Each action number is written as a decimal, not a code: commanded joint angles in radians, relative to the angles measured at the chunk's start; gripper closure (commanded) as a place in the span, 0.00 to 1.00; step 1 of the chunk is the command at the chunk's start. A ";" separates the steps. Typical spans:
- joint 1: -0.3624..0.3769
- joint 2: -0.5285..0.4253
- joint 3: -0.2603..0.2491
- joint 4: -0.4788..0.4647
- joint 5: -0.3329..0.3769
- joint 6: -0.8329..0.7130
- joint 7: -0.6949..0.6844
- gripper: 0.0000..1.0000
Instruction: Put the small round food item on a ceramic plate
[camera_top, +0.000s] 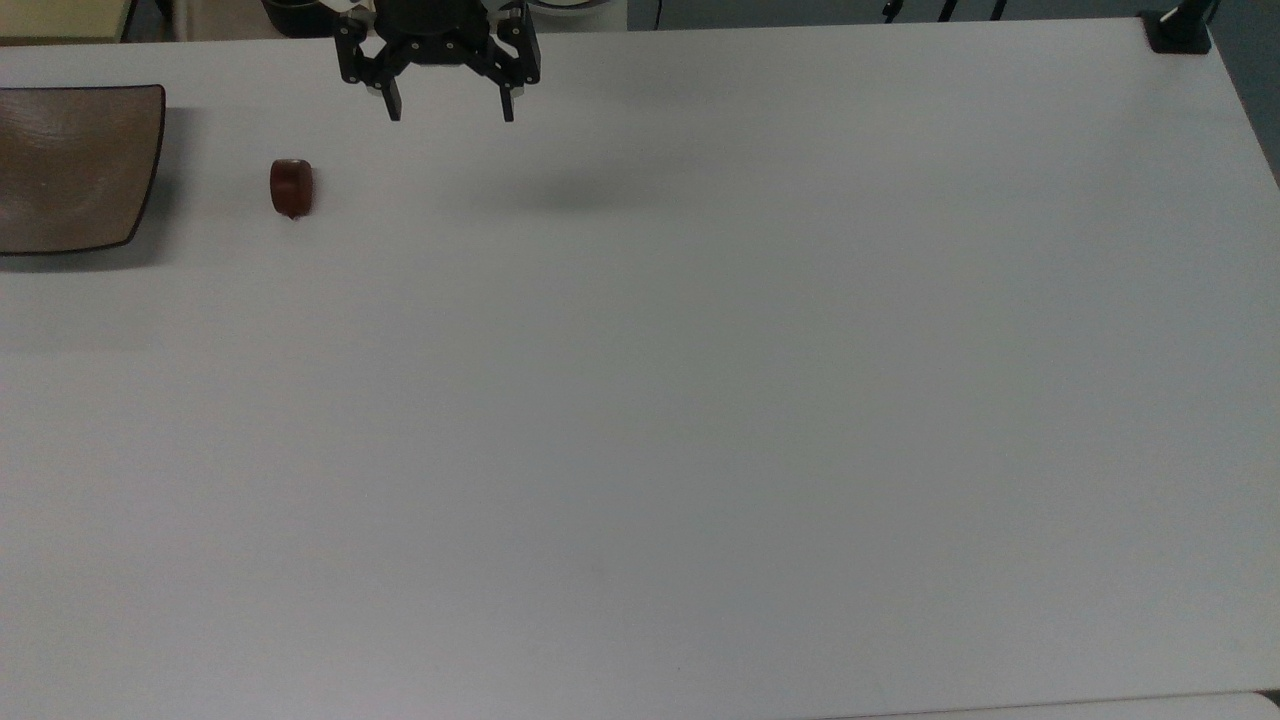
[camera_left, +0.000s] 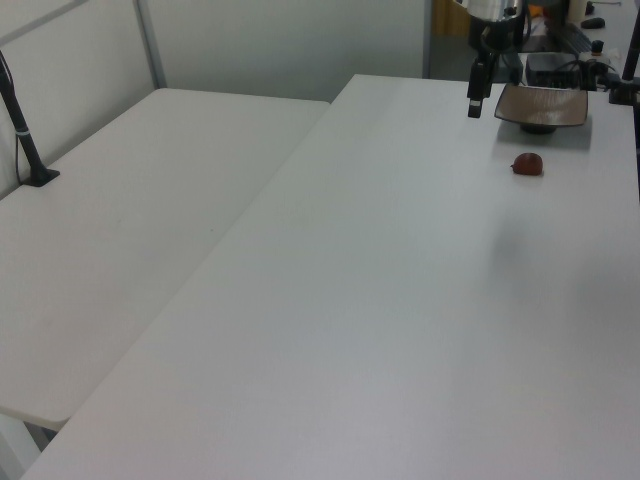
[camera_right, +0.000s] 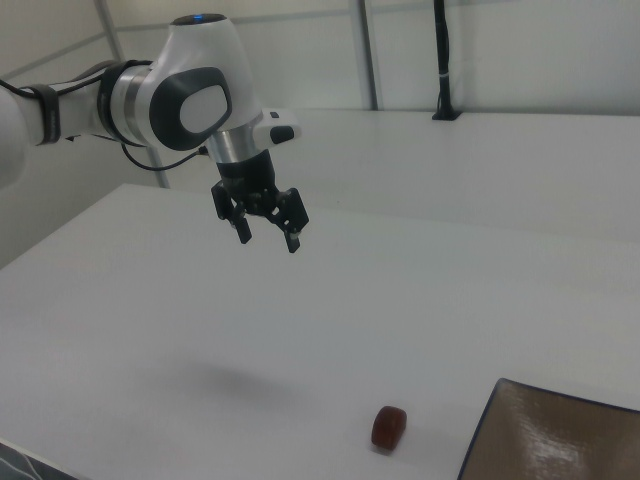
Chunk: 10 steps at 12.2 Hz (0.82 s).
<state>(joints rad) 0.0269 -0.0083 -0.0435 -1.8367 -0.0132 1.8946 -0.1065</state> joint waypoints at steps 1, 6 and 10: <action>0.030 0.002 -0.026 0.011 0.004 -0.019 -0.015 0.00; 0.030 0.007 -0.026 0.011 0.002 -0.017 -0.022 0.00; 0.028 0.004 -0.026 0.005 0.001 0.011 -0.022 0.00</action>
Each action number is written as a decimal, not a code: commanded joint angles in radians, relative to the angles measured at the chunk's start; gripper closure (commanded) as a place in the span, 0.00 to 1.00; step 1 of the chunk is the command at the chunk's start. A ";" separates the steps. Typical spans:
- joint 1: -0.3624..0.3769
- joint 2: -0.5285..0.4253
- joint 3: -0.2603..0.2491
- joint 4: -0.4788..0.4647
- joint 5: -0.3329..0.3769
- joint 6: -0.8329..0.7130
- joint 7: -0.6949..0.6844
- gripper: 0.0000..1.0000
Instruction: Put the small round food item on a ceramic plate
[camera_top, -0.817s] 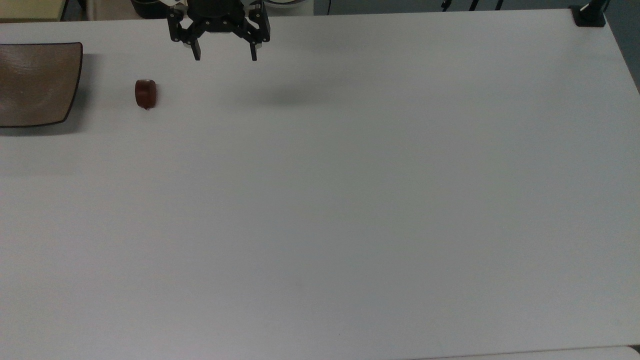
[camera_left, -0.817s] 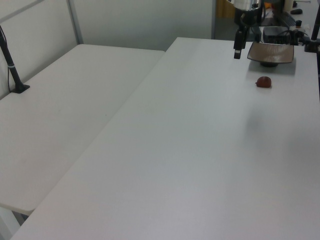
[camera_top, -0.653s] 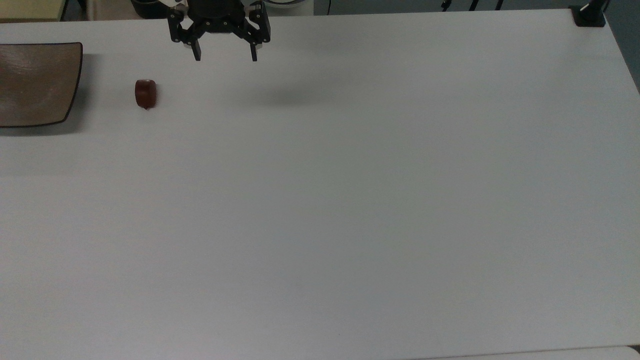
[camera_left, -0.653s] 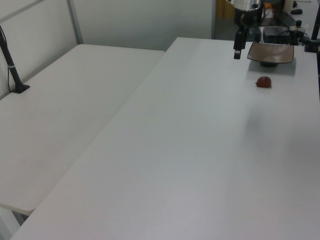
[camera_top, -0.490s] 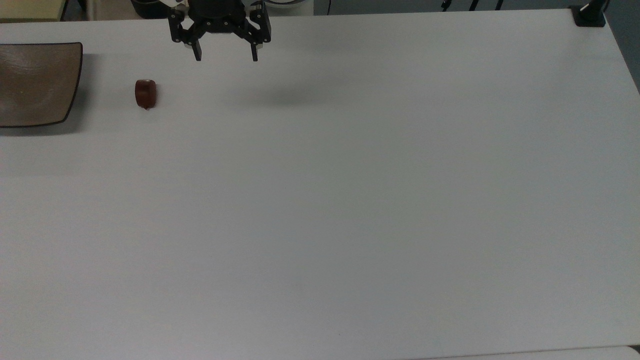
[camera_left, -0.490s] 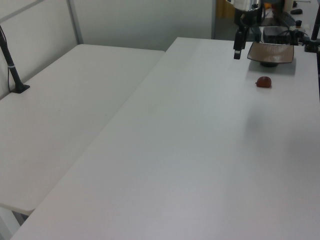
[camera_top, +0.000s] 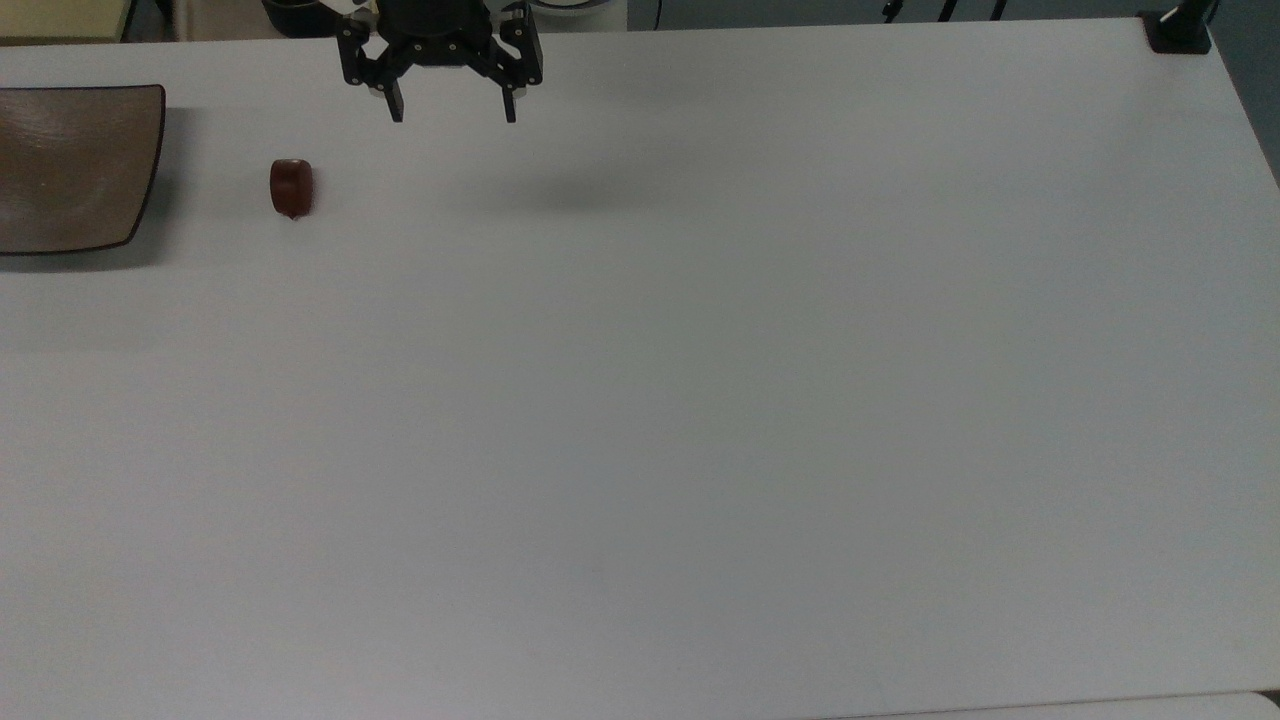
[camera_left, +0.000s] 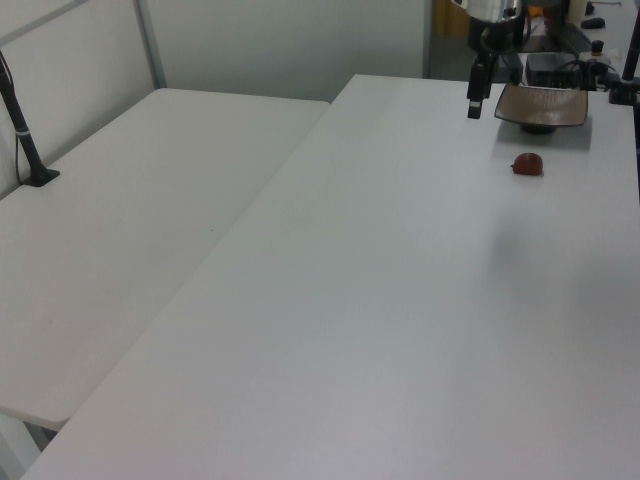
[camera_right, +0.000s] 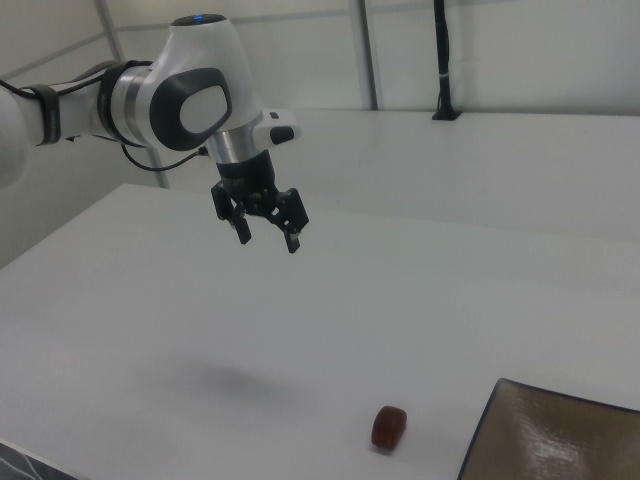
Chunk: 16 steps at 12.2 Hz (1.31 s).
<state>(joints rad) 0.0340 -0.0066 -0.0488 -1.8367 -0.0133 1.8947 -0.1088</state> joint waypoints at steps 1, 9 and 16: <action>0.020 0.000 -0.020 0.004 0.001 0.009 -0.020 0.00; -0.019 -0.032 -0.088 -0.085 0.000 0.074 -0.017 0.00; -0.054 0.002 -0.121 -0.177 -0.072 0.222 -0.032 0.00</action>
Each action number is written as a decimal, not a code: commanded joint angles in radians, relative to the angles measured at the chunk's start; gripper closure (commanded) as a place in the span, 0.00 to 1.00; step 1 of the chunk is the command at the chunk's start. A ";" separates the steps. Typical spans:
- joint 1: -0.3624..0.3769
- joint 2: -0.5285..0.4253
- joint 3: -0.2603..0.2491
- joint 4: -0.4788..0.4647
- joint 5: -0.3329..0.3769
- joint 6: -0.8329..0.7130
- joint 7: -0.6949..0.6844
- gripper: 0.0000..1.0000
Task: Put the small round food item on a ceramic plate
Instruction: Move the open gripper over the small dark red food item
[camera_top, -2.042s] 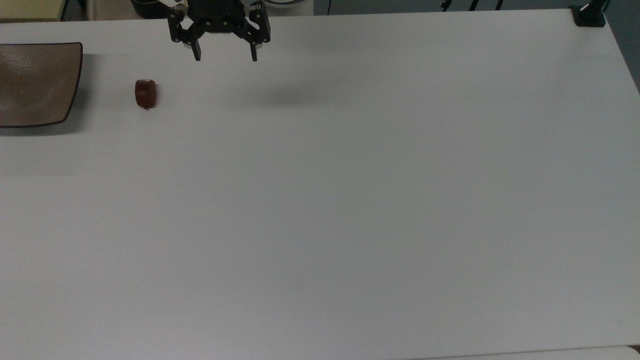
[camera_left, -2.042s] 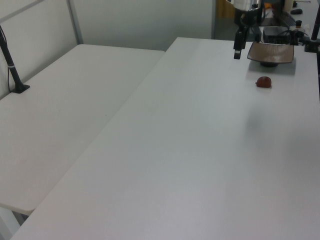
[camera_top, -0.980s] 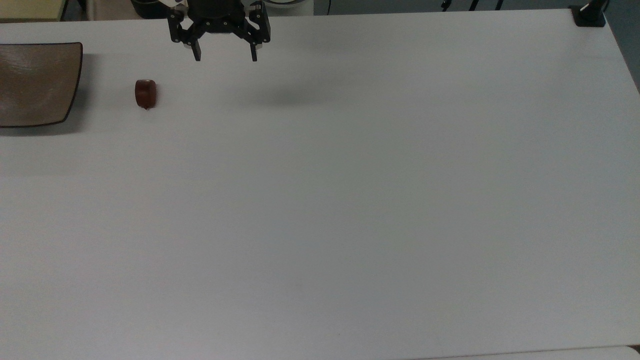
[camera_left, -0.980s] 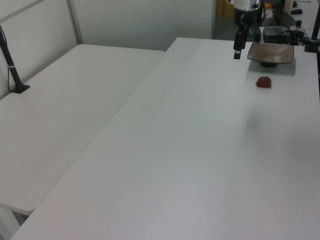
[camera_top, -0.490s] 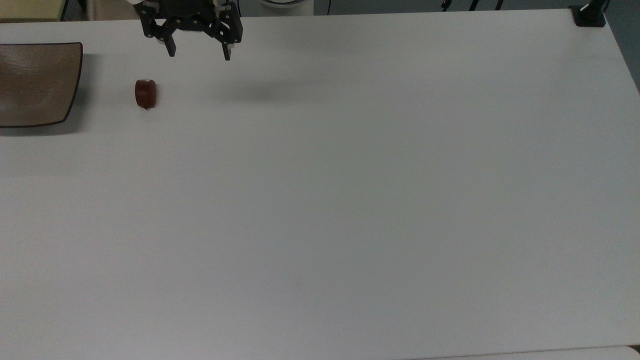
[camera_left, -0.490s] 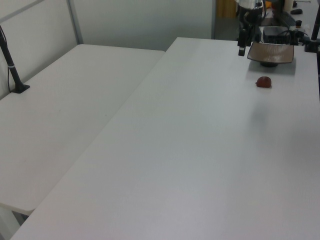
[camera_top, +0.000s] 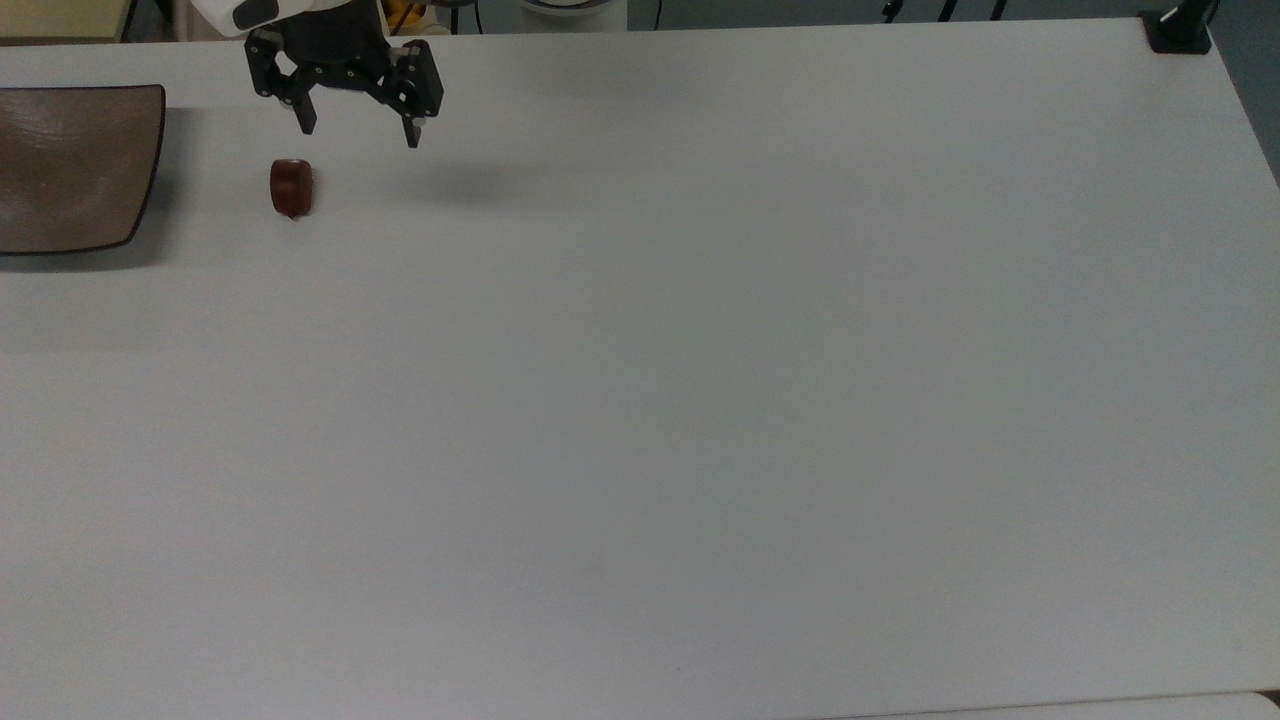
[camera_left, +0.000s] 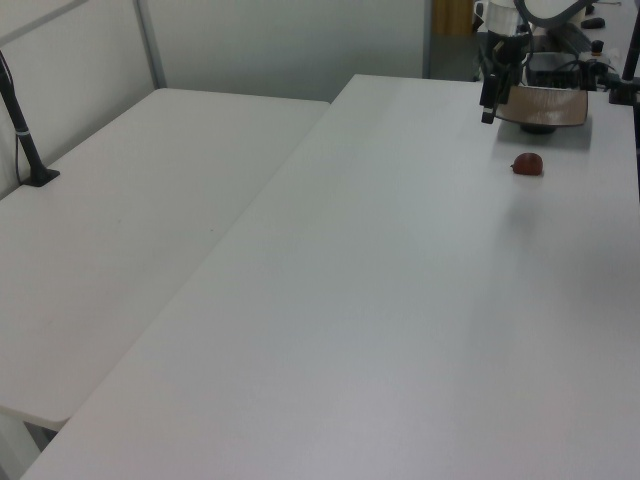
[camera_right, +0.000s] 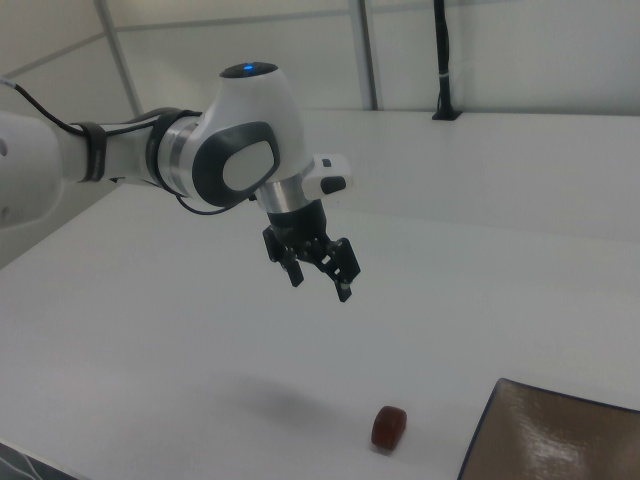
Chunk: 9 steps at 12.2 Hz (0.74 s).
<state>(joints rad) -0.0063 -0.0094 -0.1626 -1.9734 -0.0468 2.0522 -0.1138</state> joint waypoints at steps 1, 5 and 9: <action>-0.021 0.009 -0.009 -0.045 -0.041 0.081 -0.027 0.00; -0.061 0.057 -0.020 -0.077 -0.050 0.167 -0.030 0.00; -0.087 0.106 -0.023 -0.104 -0.068 0.174 -0.081 0.00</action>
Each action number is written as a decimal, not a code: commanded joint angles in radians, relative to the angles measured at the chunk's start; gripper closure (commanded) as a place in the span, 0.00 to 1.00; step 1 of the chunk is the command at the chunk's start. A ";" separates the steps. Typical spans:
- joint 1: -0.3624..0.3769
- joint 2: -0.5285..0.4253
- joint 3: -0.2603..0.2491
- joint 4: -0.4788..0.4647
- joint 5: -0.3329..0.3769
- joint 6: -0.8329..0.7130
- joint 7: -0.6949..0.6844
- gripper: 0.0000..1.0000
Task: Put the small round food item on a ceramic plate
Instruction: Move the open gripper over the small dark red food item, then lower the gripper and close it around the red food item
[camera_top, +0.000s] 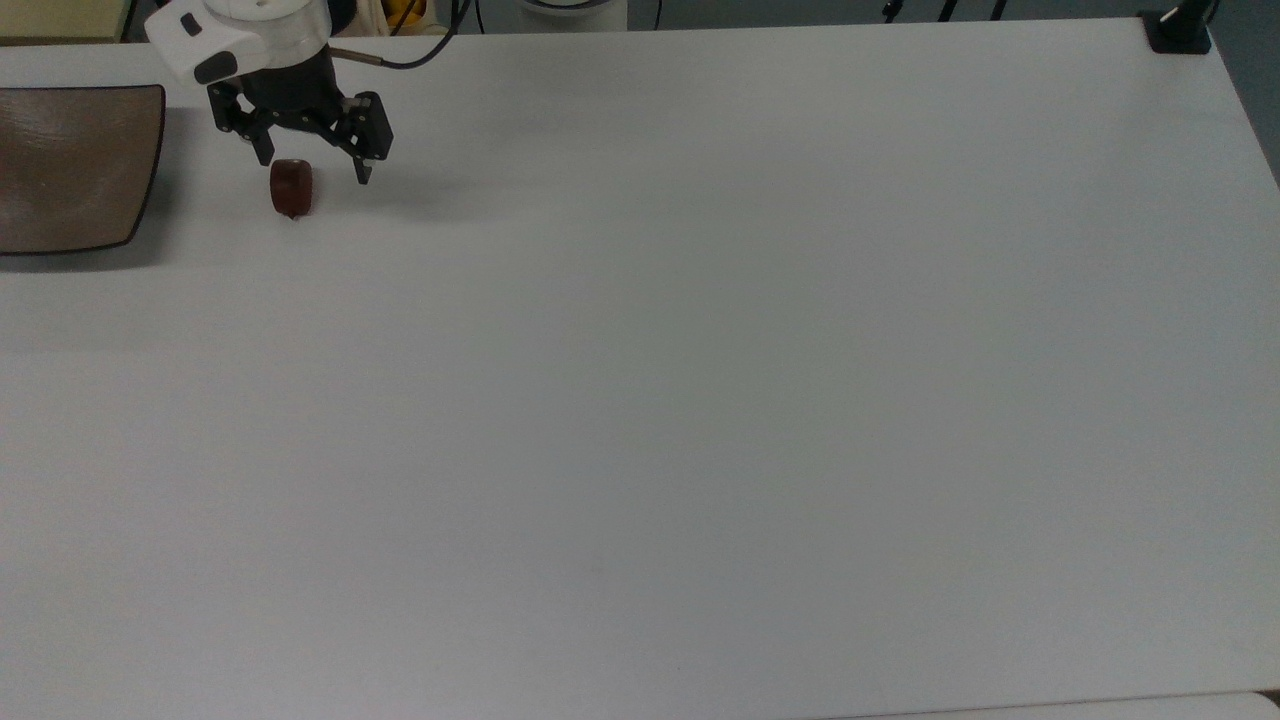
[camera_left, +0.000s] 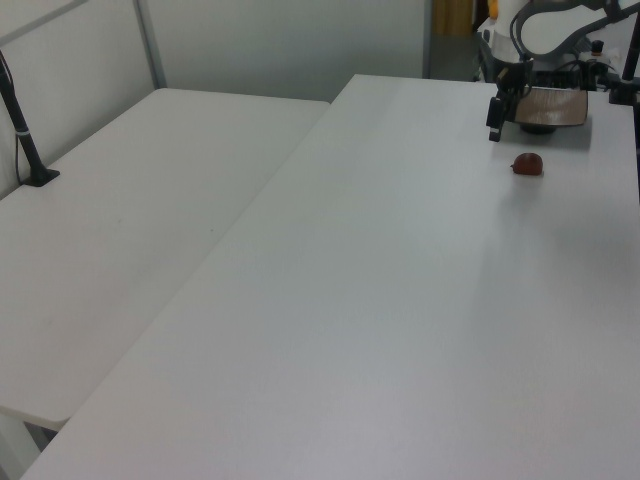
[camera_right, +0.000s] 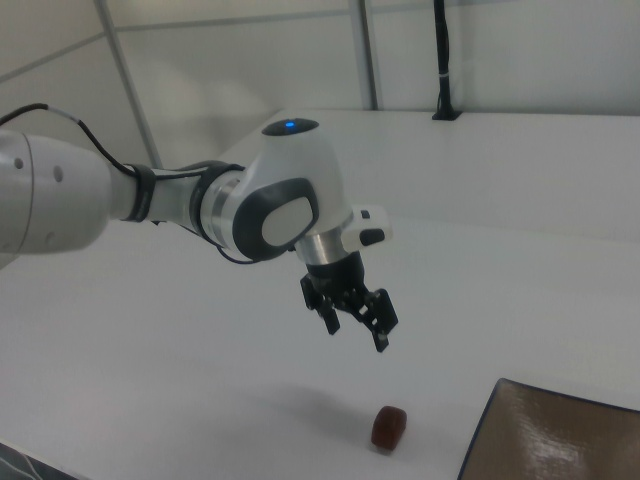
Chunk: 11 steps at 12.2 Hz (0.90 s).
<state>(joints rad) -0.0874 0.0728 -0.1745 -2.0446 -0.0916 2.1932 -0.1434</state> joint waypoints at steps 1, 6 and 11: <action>-0.008 0.042 -0.011 -0.035 -0.033 0.036 -0.064 0.00; -0.035 0.116 -0.011 -0.049 -0.036 0.094 -0.064 0.00; -0.049 0.143 -0.013 -0.055 -0.037 0.100 -0.065 0.00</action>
<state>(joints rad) -0.1330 0.2175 -0.1835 -2.0778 -0.1092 2.2677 -0.1903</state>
